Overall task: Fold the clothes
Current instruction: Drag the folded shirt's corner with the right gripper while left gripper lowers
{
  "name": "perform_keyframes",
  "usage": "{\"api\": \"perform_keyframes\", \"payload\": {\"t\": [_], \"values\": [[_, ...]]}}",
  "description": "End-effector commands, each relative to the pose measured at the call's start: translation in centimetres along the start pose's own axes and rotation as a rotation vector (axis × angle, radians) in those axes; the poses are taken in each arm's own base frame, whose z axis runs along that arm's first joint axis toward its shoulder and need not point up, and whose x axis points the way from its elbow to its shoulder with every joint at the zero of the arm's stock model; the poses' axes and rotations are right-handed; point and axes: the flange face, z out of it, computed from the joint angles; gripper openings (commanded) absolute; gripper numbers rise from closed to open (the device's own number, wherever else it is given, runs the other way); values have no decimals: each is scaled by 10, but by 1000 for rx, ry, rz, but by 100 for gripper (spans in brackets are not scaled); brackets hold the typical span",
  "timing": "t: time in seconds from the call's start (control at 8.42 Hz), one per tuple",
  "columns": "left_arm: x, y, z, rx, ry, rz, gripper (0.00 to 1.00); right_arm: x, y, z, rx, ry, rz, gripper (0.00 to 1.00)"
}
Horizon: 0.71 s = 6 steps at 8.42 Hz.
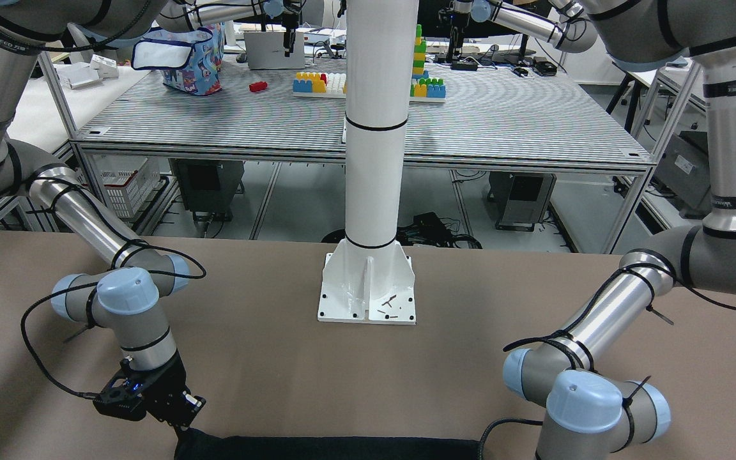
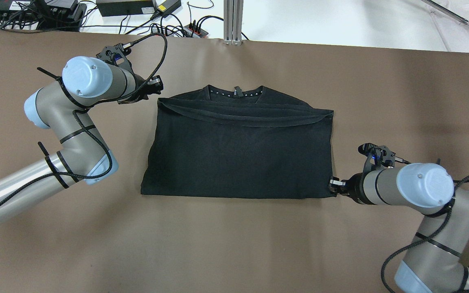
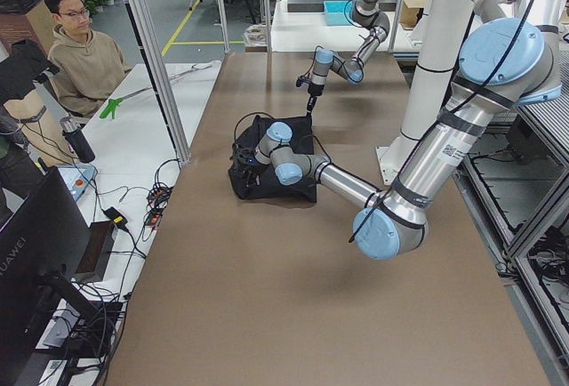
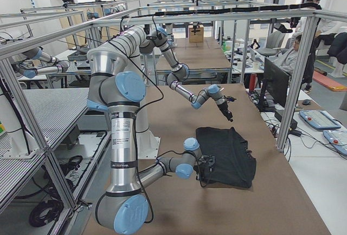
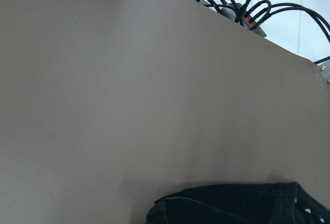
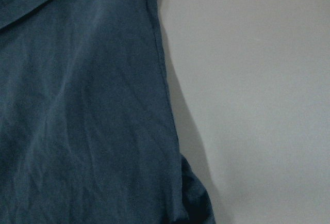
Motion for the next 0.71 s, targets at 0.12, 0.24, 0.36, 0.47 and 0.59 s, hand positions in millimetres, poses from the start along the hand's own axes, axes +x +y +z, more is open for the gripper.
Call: {"api": "perform_keyframes", "payload": {"t": [0.12, 0.24, 0.36, 0.47, 0.59], "values": [[5, 1, -2, -10, 7, 3, 48, -17, 91, -96, -270, -93, 129, 0], [8, 2, -2, -11, 9, 4, 48, -39, 137, -101, -367, -110, 156, 0], [8, 2, 1, -12, 6, 5, 48, -48, 158, -117, -443, -133, 133, 0], [7, 2, 1, -12, 4, 5, 48, -58, 181, -126, -581, -139, 99, 5], [8, 2, 1, -12, 6, 5, 48, -67, 198, -107, -617, -122, 92, 75]]}}
